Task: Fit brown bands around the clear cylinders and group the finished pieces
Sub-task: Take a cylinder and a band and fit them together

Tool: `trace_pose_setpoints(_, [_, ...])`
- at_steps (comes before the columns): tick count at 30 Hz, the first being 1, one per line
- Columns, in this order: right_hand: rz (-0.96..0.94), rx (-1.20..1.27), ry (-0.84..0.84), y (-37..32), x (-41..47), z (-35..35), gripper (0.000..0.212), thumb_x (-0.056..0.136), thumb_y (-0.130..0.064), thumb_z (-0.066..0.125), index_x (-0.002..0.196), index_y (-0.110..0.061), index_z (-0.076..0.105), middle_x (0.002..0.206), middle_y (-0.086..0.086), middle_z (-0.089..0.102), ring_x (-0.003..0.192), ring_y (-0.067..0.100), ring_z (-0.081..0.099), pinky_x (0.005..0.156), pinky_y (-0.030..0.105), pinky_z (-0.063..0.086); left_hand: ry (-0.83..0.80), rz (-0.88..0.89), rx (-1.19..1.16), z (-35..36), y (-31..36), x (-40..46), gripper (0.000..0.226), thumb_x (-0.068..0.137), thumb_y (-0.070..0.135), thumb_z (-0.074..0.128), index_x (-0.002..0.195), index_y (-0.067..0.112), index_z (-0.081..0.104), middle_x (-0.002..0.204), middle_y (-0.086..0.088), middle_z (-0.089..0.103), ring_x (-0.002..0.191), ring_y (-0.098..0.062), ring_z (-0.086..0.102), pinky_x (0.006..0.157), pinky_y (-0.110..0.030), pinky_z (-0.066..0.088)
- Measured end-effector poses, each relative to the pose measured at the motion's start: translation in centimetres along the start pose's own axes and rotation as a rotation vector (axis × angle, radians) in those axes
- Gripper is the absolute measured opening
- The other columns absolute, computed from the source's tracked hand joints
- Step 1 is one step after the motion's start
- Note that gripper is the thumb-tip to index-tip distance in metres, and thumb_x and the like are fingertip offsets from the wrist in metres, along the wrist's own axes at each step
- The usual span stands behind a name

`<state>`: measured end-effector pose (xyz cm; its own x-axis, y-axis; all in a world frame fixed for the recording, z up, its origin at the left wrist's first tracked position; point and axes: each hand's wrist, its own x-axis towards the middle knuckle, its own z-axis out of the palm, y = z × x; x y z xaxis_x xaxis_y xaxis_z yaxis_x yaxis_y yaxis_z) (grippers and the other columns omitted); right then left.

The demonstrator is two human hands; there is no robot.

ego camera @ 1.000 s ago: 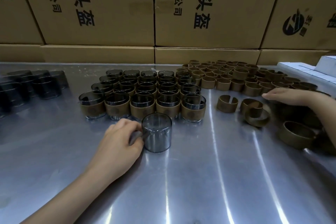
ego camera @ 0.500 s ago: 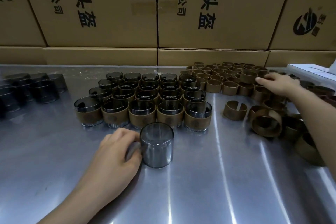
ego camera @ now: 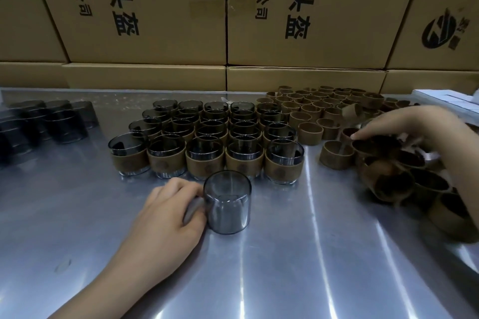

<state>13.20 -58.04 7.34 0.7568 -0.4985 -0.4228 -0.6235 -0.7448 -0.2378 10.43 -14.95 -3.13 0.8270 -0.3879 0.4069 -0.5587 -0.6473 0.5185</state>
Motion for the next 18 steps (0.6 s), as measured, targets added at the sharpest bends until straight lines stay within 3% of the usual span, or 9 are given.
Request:
trace_pose_setpoints(2, [-0.008, -0.001, -0.065, -0.5, -1.7, -0.9, 0.039, 0.088, -0.052, 0.056, 0.1, -0.018, 0.072, 0.107, 0.006, 0.067, 0.094, 0.023, 0.059, 0.074, 0.035, 0.048, -0.002, -0.002, -0.003, 0.0, 0.0, 0.0, 0.018, 0.089, 0.023, 0.056, 0.086, 0.04, 0.052, 0.099, 0.025, 0.047, 0.095, -0.006, 0.041, 0.078, -0.025, 0.031])
trace_pose_setpoints(4, [-0.019, 0.025, -0.096, -1.1, -2.9, -1.8, 0.04, 0.088, -0.054, 0.054, 0.095, -0.021, 0.075, 0.096, 0.007, 0.075, 0.083, 0.022, 0.065, 0.069, 0.033, 0.049, -0.004, -0.004, 0.001, 0.0, 0.1, 0.0, 0.017, 0.089, 0.023, 0.056, 0.089, 0.039, 0.054, 0.099, 0.026, 0.047, 0.095, -0.006, 0.041, 0.076, -0.023, 0.029])
trace_pose_setpoints(6, [-0.058, 0.068, 0.051, -1.6, -3.0, -2.4, 0.044, 0.089, -0.054, 0.052, 0.091, -0.016, 0.074, 0.082, 0.007, 0.075, 0.064, 0.018, 0.066, 0.059, 0.03, 0.049, -0.004, -0.009, -0.001, 0.0, 0.0, 0.0, 0.014, 0.089, 0.022, 0.055, 0.092, 0.036, 0.056, 0.099, 0.026, 0.047, 0.094, -0.006, 0.04, 0.075, -0.022, 0.028])
trace_pose_setpoints(8, [-0.163, 0.135, 0.356, -2.1, -1.4, -2.3, 0.048, 0.092, -0.052, 0.05, 0.089, -0.009, 0.071, 0.073, 0.007, 0.073, 0.061, 0.019, 0.063, 0.056, 0.029, 0.048, -0.004, -0.007, 0.0, 0.0, 0.1, 0.0, 0.014, 0.089, 0.021, 0.055, 0.093, 0.035, 0.057, 0.098, 0.026, 0.047, 0.094, -0.005, 0.039, 0.075, -0.022, 0.028])
trace_pose_setpoints(10, [-0.254, 0.173, 0.63, -2.9, 0.9, -1.5, 0.051, 0.094, -0.052, 0.046, 0.102, -0.007, 0.068, 0.09, 0.006, 0.071, 0.081, 0.024, 0.064, 0.07, 0.038, 0.053, -0.012, -0.007, 0.001, 0.0, 0.1, -0.1, 0.014, 0.089, 0.022, 0.054, 0.092, 0.035, 0.056, 0.098, 0.026, 0.047, 0.095, -0.004, 0.039, 0.076, -0.021, 0.03])
trace_pose_setpoints(12, [-0.288, 0.124, 0.72, -3.4, 3.3, -0.4, 0.052, 0.094, -0.057, 0.043, 0.119, -0.015, 0.06, 0.116, 0.01, 0.063, 0.105, 0.033, 0.058, 0.087, 0.049, 0.051, -0.021, -0.01, -0.009, -0.2, 0.2, -0.2, 0.012, 0.089, 0.024, 0.053, 0.092, 0.036, 0.056, 0.1, 0.026, 0.046, 0.098, -0.002, 0.038, 0.079, -0.021, 0.031])
trace_pose_setpoints(15, [-0.219, -0.006, 0.584, -3.4, 6.9, 0.7, 0.06, 0.091, -0.065, 0.04, 0.137, -0.028, 0.048, 0.143, 0.015, 0.043, 0.131, 0.041, 0.036, 0.106, 0.055, 0.035, -0.03, -0.009, -0.029, -0.4, 0.5, -0.3, 0.013, 0.089, 0.027, 0.052, 0.091, 0.04, 0.054, 0.106, 0.03, 0.042, 0.104, 0.004, 0.037, 0.082, -0.023, 0.034])
trace_pose_setpoints(18, [-0.155, -0.106, 0.372, -4.3, 9.0, 1.3, 0.065, 0.09, -0.067, 0.039, 0.145, -0.032, 0.038, 0.155, 0.01, 0.029, 0.141, 0.038, 0.023, 0.111, 0.051, 0.024, -0.053, -0.03, -0.031, -0.6, 0.7, -0.2, 0.01, 0.089, 0.034, 0.048, 0.093, 0.042, 0.052, 0.11, 0.031, 0.039, 0.109, 0.007, 0.033, 0.085, -0.025, 0.037])
